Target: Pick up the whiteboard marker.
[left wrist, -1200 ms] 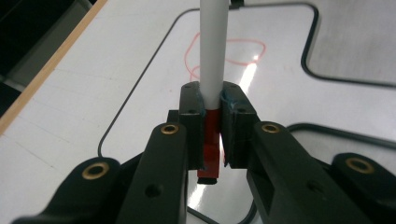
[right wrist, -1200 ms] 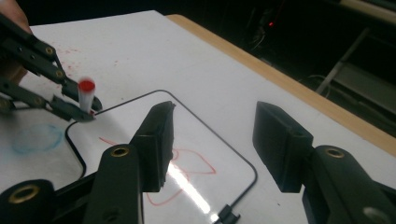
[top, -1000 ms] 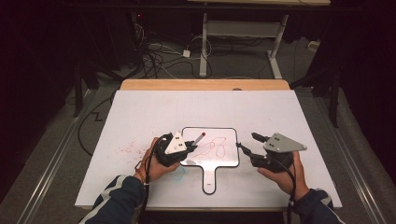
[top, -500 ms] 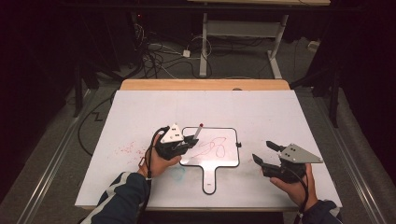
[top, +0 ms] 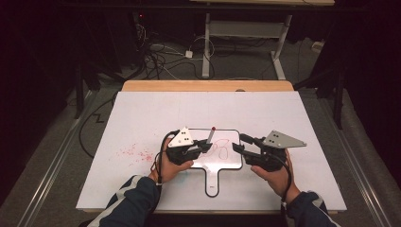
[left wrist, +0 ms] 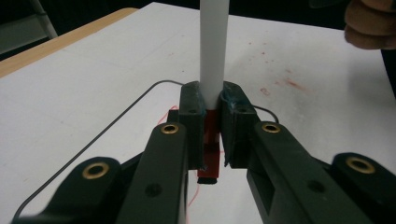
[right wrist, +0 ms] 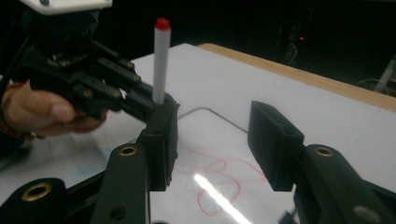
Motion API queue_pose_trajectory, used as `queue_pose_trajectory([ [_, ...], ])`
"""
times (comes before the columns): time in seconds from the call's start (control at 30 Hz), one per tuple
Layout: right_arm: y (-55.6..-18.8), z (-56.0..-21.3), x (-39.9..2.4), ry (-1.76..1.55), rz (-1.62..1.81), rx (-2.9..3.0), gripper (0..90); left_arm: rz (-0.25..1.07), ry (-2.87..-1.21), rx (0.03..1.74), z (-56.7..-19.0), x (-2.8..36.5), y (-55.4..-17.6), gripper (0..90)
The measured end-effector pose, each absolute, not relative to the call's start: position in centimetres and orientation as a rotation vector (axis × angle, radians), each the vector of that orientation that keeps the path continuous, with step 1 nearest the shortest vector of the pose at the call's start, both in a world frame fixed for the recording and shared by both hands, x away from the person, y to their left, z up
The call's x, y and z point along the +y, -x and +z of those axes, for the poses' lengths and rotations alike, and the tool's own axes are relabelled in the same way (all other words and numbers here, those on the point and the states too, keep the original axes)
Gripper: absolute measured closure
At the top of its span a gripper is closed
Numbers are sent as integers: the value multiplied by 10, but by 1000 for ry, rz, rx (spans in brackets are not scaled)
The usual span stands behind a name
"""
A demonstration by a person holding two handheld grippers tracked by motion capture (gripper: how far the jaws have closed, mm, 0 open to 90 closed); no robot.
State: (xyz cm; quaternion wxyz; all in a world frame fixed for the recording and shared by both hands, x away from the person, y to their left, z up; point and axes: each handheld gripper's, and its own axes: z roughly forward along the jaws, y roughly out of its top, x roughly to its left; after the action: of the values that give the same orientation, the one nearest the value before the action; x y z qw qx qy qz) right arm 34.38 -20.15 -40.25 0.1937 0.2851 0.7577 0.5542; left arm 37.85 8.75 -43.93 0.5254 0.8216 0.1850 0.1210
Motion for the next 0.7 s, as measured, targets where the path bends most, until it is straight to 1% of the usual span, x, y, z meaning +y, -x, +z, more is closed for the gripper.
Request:
queue_pose_trajectory([
  [0.23, -351, -400, -170, -713, 1598, 2167, 561, 268, -1954, 422, -440, 78, -375, 789],
  [0.47, -360, -405, -162, -716, 1601, 2184, 573, 248, -1952, 406, -442, 69, -372, 789],
  [0.53, -361, -406, -161, -717, 1614, 2193, 608, 242, -1959, 396, -443, 67, -370, 789],
  [0.63, -361, -406, -162, -710, 1635, 2189, 690, 239, -1965, 389, -444, 65, -368, 789],
  [0.67, -361, -406, -162, -710, 1635, 2189, 690, 239, -1965, 389, -444, 65, -368, 789],
  [0.7, -360, -405, -162, -683, 1636, 2194, 755, 242, -1965, 388, -444, 64, -367, 789],
])
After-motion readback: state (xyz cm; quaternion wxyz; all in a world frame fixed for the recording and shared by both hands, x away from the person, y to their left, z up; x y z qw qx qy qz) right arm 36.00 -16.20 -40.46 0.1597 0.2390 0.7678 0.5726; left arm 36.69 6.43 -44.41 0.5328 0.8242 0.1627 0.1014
